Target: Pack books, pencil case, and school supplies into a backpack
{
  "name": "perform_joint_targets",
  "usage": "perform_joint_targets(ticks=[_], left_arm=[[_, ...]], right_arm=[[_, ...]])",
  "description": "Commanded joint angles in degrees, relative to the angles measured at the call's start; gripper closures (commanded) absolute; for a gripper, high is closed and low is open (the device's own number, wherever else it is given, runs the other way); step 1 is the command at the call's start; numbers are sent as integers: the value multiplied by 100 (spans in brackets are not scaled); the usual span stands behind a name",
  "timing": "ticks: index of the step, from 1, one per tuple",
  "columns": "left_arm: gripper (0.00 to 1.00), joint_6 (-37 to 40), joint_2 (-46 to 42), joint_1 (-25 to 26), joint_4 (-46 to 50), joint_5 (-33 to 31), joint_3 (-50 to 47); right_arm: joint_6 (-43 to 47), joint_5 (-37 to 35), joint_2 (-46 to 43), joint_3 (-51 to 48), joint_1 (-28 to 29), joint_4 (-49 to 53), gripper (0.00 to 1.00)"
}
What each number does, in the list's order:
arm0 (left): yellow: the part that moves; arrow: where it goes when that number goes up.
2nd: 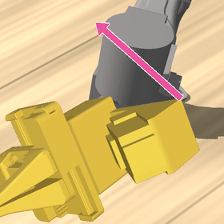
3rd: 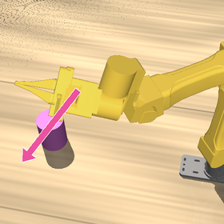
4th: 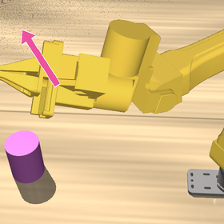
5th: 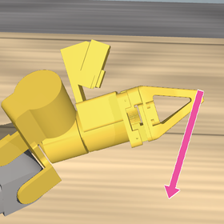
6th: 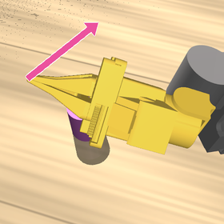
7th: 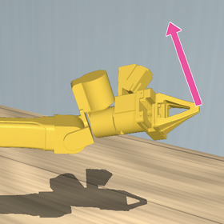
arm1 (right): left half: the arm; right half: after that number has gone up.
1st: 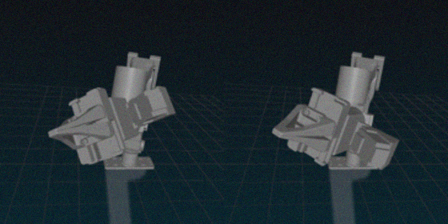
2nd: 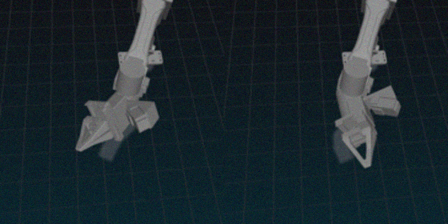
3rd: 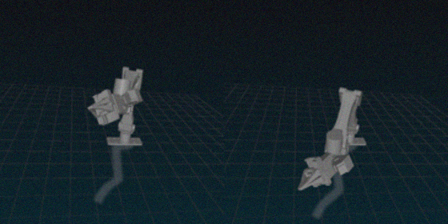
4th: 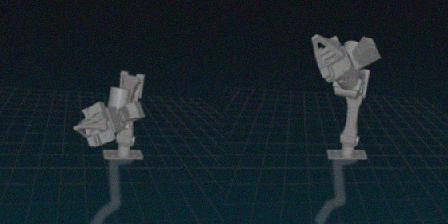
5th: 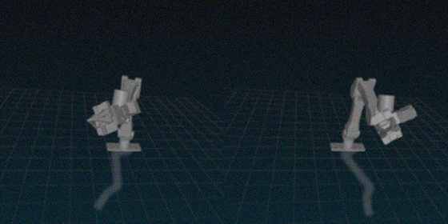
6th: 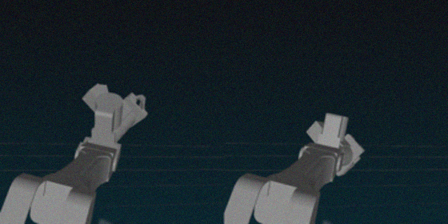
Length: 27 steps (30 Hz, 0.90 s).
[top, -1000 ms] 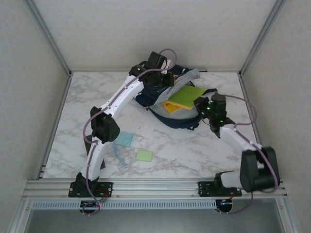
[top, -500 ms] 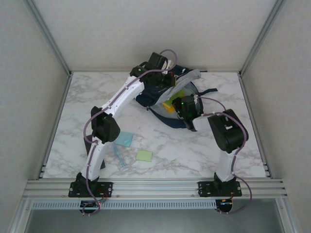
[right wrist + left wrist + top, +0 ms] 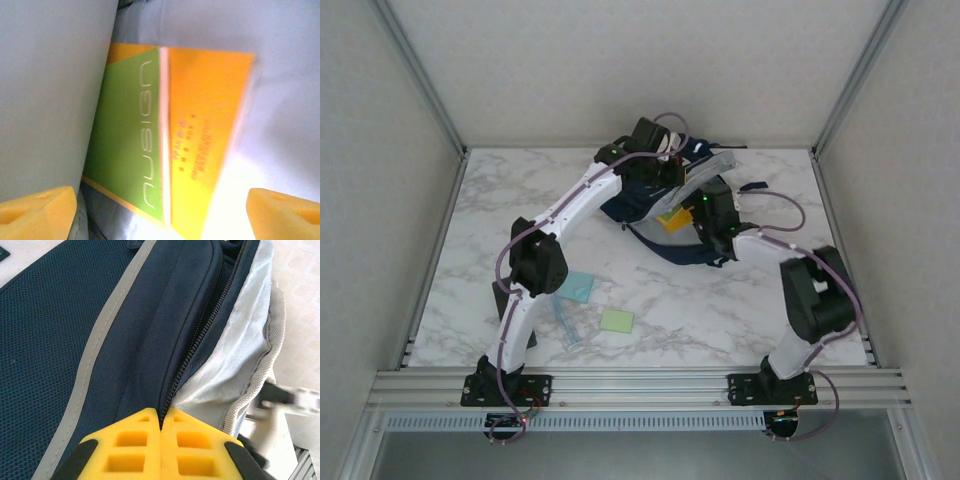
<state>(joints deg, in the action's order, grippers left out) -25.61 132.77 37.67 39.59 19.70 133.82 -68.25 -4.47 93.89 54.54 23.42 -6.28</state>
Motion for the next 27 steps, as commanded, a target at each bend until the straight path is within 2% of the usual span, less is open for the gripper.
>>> perform_joint_targets(ticks=[1, 4, 5, 6, 7, 8, 11, 15, 20, 23, 27], left_arm=[[100, -205, -252, -27, -542, -231, -213], [100, -230, -260, -38, -474, -227, -286], [90, -233, -281, -44, -415, -194, -302], [67, -266, -331, -65, -361, -164, -366], [50, -305, -409, -82, -359, -139, -482], [39, -345, -580, -113, -426, -141, -727], [29, -562, -1310, -227, -1085, -184, -1904], [27, -897, -2265, -594, -1931, -501, -3689], [31, -1569, -2759, -1262, -2917, -745, -5388], [37, -1864, -2710, -1547, -3463, -937, -5982], [45, -2146, -2388, -1681, -4005, -1145, -6241]], right_arm=[[954, -305, -777, -11, -61, 1747, 8], [1766, -674, -1223, 246, -82, 2880, 6], [2025, -795, -1322, 373, -82, 3248, 5], [2262, -881, -1394, 495, -81, 3562, 3], [2442, -901, -1446, 585, -85, 3768, 2], [2613, -906, -1478, 700, -88, 3989, 1], [2804, -830, -1471, 976, -86, 4404, 1], [2871, -311, -1419, 1091, -82, 4305, 1], [2848, -23, -1253, 1172, 44, 4069, 1], [2788, 43, -1174, 1215, 169, 3957, 1], [2683, 185, -1103, 1223, 415, 3791, 1]])
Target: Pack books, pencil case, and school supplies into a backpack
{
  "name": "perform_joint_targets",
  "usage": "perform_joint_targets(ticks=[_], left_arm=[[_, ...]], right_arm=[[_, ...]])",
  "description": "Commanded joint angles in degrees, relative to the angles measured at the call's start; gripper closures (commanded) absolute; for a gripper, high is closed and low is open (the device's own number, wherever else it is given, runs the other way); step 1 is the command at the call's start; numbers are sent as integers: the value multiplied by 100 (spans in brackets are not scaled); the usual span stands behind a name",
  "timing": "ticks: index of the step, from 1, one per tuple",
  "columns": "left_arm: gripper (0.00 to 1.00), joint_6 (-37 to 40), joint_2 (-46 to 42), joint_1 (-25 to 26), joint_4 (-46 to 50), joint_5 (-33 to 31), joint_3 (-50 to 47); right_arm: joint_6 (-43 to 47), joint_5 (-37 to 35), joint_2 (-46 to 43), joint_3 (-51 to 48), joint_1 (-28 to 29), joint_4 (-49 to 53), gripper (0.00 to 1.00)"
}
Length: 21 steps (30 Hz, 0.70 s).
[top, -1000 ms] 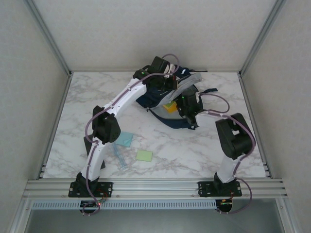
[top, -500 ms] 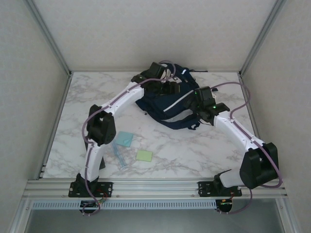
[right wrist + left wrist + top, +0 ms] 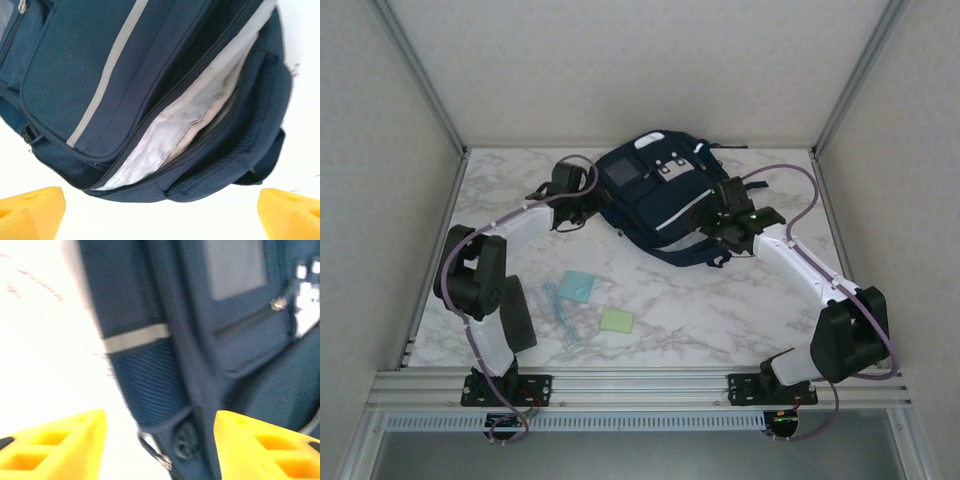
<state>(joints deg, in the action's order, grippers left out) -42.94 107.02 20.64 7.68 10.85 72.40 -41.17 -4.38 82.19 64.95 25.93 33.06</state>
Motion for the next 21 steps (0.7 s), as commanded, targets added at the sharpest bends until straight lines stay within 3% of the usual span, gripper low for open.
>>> perform_joint_targets(ticks=[1, 4, 8, 13, 16, 17, 20, 21], left_arm=[[46, -477, 284, 19, -902, -331, -90], [46, -665, 694, 10, -1258, -563, -23], [48, -938, 1280, 35, -1617, -373, 383], [68, -1028, 1643, 80, -1616, -401, 610], [92, -1093, 1642, 89, -1735, -300, 512], [100, -1123, 1572, 97, -1794, -254, 442], [100, -1219, 1176, 154, -1796, -180, 186], [100, -1285, 1004, 182, -1764, -188, 84]], right_arm=[[-30, 204, 89, 185, 224, -178, 1], [-58, 278, 199, 235, 431, -235, 2], [-156, 345, 211, 119, 750, -512, 3], [-563, 624, 238, -232, 1137, -1290, 7], [-701, 809, 458, -255, 1378, -1843, 17], [-728, 878, 585, -211, 1469, -2021, 25], [-924, 847, 971, -107, 1660, -2419, 45], [-981, 784, 1088, -77, 1729, -2516, 47]])
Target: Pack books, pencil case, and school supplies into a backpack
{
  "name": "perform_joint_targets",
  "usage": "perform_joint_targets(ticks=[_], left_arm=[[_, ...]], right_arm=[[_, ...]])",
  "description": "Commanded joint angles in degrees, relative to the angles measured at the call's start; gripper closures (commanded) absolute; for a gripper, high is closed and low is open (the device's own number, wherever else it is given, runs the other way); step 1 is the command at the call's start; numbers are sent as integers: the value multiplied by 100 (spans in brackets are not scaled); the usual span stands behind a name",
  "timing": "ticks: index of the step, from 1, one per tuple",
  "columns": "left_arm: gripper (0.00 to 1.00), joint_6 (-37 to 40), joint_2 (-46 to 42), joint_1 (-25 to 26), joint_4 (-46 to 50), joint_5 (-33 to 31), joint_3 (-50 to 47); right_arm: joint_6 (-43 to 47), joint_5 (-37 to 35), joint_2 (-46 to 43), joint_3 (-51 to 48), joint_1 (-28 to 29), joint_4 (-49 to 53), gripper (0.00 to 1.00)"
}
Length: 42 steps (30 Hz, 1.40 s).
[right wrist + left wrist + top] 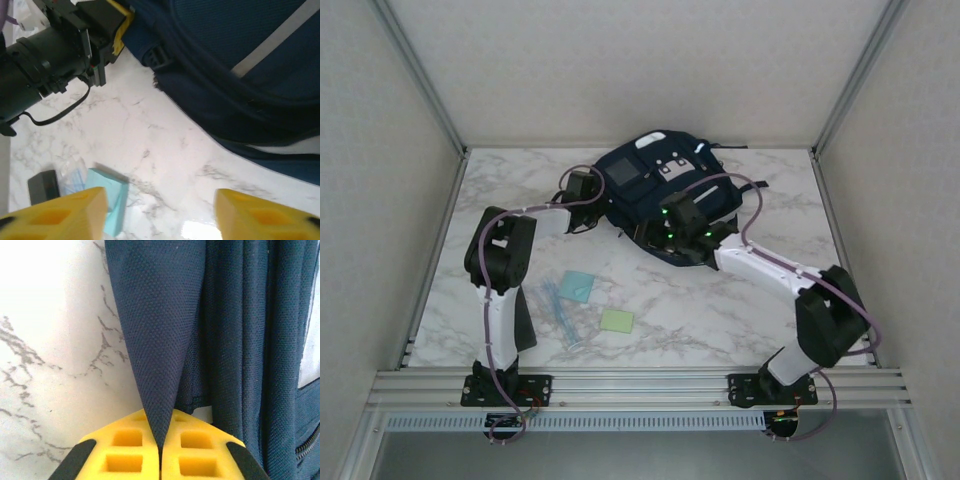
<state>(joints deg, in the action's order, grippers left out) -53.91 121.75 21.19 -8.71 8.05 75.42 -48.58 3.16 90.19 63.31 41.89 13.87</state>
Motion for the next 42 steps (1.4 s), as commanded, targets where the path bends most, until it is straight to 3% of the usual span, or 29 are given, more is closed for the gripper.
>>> perform_joint_targets(ticks=[1, 8, 19, 21, 24, 28, 33, 42], left_arm=[[100, -255, -699, 156, -138, 81, -352], [100, -357, -1758, 402, 178, -268, -777], [100, -577, -2026, 587, 36, -135, -975], [100, -577, -2071, 588, 40, -111, -1018], [100, -612, -2130, 597, 43, -69, -1079], [100, -552, -2135, 588, 132, -164, -1092], [100, -412, -1828, 422, 159, -295, -952], [100, -160, -1286, -4, 207, -251, -394]], right_arm=[[-288, -35, 433, 108, 259, -699, 48], [-611, -621, 1354, 489, 480, -878, 48], [-349, -2644, 2096, 1325, 634, -232, 48], [-163, -2856, 2268, 1545, 625, -193, 51], [24, -3022, 2485, 1751, 622, -308, 64], [234, -2828, 2524, 1788, 626, -505, 100], [378, -2238, 2026, 1312, 577, -439, 100], [559, -80, 1254, 308, 343, 852, 100]])
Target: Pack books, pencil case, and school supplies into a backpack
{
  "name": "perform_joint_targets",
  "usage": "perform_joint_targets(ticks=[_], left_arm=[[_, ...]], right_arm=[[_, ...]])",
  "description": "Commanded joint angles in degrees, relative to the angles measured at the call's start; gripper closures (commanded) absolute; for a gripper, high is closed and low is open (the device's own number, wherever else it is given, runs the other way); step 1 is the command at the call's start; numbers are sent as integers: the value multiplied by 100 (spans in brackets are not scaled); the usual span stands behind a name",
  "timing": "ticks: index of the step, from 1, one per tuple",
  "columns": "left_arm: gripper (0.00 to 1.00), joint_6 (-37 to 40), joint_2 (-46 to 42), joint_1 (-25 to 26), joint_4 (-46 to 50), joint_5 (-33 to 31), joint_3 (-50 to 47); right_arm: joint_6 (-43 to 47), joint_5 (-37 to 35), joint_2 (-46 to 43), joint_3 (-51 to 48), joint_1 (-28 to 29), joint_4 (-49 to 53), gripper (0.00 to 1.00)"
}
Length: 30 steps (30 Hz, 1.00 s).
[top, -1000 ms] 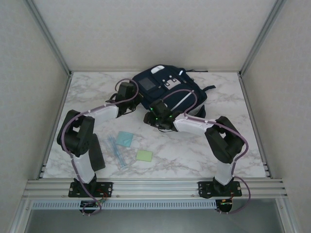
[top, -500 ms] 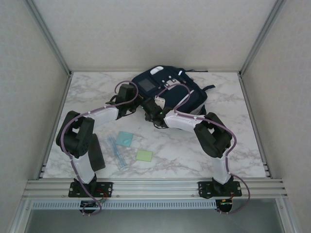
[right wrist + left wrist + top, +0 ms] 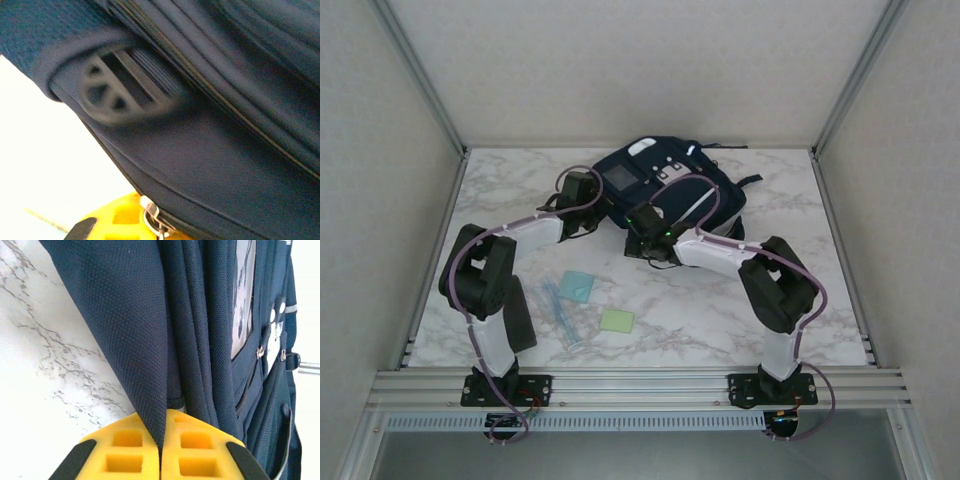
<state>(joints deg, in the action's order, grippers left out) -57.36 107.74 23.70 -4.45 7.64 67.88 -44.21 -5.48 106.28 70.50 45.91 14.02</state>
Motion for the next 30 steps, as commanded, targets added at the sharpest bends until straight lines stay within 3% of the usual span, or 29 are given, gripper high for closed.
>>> perform_joint_targets(ticks=[1, 6, 13, 18, 21, 22, 24, 25, 30], left_arm=[[100, 215, 132, -270, -210, -212, 411], [100, 326, 202, -343, -146, -180, 558], [100, 738, 605, -535, 71, -77, 1062], [100, 957, 1198, -639, 509, 174, 1892], [37, 757, 1090, -631, 688, 224, 1862], [27, 704, 959, -631, 756, 274, 1749], [21, 523, 589, -608, 673, 385, 1306], [11, 374, 351, -573, 551, 429, 984], [10, -466, -507, -182, -89, 513, -250]], right_arm=[[139, 869, -471, -550, -94, 930, 100], [581, 1047, -884, -953, -284, 1658, 100], [1516, 1012, -1569, -1184, -1180, 3077, 100], [1673, 1321, -1667, -1043, -1443, 2805, 100], [1535, 1940, -1393, -752, -1428, 2155, 100], [1518, 2085, -1284, -637, -1431, 1925, 100], [1483, 2275, -1084, -375, -1418, 1558, 100], [1485, 2378, -962, -206, -1406, 1428, 100], [1594, 2675, -330, 719, -1285, 1384, 100]])
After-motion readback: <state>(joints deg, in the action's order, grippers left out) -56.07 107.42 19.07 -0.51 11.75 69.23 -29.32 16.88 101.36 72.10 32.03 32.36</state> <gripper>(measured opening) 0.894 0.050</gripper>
